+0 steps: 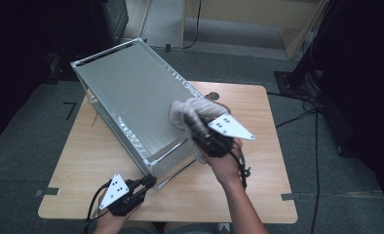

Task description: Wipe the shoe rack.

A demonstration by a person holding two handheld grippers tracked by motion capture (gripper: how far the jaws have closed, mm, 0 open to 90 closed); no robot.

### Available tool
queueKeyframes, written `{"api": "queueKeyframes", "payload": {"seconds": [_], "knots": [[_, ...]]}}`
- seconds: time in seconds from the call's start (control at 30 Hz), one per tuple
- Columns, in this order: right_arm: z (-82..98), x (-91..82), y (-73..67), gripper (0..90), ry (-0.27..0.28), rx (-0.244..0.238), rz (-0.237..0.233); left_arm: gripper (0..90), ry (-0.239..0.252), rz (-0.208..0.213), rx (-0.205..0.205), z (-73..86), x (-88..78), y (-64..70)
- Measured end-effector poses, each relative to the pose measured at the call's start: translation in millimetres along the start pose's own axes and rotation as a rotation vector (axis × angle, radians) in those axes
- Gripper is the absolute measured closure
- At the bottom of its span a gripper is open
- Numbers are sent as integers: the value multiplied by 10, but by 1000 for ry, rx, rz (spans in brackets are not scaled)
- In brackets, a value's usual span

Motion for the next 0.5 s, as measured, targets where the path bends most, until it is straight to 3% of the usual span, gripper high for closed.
{"api": "queueKeyframes", "payload": {"seconds": [0.07, 0.13, 0.2, 0.23, 0.3, 0.4, 0.43, 0.47, 0.5], "knots": [[80, 96, -145, 537, -40, -87, -65, 793, -8, 11, -6, 6, 5, -14], [101, 115, -210, 434, -38, -140, -32, 768, -43, 8, -4, 37, 33, -23], [60, 95, -174, 364, -7, -95, -16, 745, -60, 2, -11, 80, 62, -18], [21, 81, -113, 362, 13, -41, 3, 747, -64, -4, -14, 93, 69, -13], [-11, 103, -23, 354, -22, 30, 35, 779, -63, -16, -15, 94, 76, -7], [107, 276, 36, 424, -206, 30, 40, 801, -65, -21, -10, 96, 82, 4], [185, 337, 27, 454, -267, 5, 71, 806, -68, -18, -4, 96, 79, -3], [230, 344, 16, 485, -239, -29, 101, 807, -70, -13, 1, 97, 75, -7], [240, 329, 16, 529, -232, -18, 103, 808, -72, -3, 17, 104, 69, 2]]}}
Point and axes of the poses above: each handheld gripper's, and its own axes: x roughly forward along the jaws, z roughly out of its underside, y roughly to its right, the point moved 2 cm from there along x, roughly forward along the jaws, and after that the axes turned 7 degrees about -y, right-handed, at the moved point
